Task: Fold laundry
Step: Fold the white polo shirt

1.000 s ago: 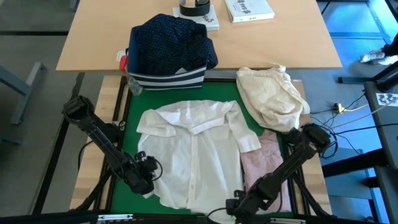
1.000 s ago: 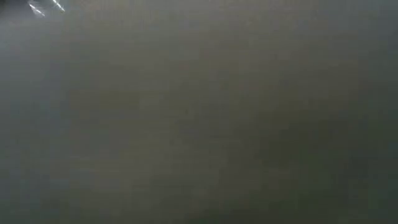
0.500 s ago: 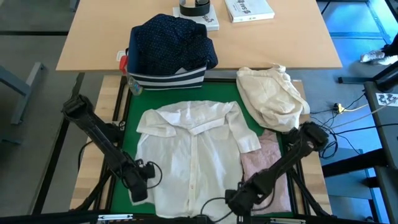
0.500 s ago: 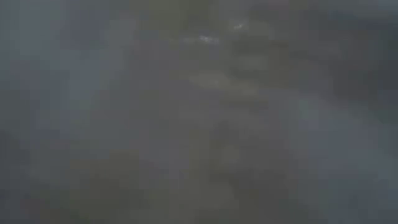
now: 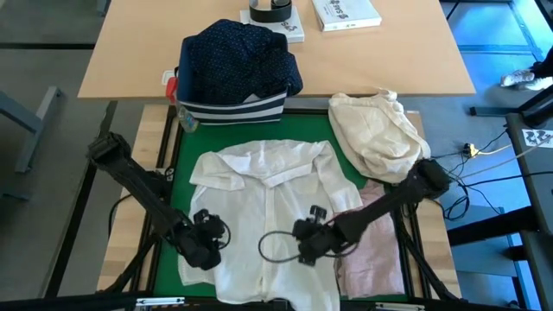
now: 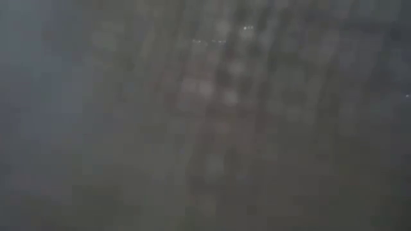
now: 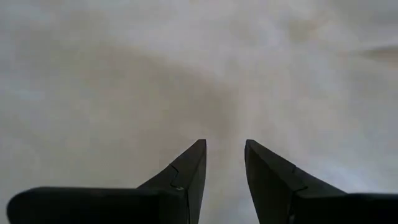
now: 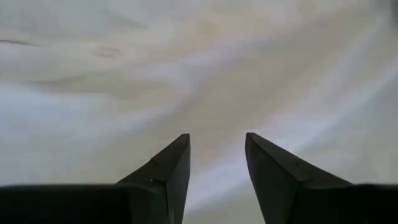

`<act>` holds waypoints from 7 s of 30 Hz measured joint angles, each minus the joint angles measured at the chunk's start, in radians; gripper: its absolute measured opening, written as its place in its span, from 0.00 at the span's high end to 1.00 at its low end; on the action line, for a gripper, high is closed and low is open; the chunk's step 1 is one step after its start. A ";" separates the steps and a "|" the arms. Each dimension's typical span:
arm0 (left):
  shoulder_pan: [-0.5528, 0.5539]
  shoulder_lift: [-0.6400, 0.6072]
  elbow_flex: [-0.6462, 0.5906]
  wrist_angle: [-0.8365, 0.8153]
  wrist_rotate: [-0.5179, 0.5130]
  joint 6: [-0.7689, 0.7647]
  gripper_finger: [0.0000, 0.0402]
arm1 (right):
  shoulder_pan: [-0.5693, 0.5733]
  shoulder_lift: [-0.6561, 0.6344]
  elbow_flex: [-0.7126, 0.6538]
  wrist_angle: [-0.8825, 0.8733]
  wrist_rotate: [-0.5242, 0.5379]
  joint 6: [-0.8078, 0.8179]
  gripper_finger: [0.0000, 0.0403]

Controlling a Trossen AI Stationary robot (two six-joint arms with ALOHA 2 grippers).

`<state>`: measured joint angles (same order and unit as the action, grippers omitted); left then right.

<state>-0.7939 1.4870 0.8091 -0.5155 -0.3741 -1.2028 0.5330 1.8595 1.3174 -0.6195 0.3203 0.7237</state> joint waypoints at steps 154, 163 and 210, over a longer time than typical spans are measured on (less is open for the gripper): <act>0.711 -0.290 -0.036 -0.704 0.706 0.507 1.00 | -0.579 -0.181 -0.404 0.475 -0.365 -0.472 0.61; 0.763 -0.361 0.067 -0.625 0.650 0.473 1.00 | -0.645 -0.334 -0.333 0.096 -0.333 -0.550 0.61; 1.114 -0.026 -0.154 -0.127 0.160 0.969 1.00 | -0.806 -0.145 -0.345 0.098 -0.332 -0.645 0.61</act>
<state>0.3202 1.4614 0.6556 -0.6422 -0.2137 -0.2335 -0.2729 1.7148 0.9722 -0.5217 -0.0118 0.0784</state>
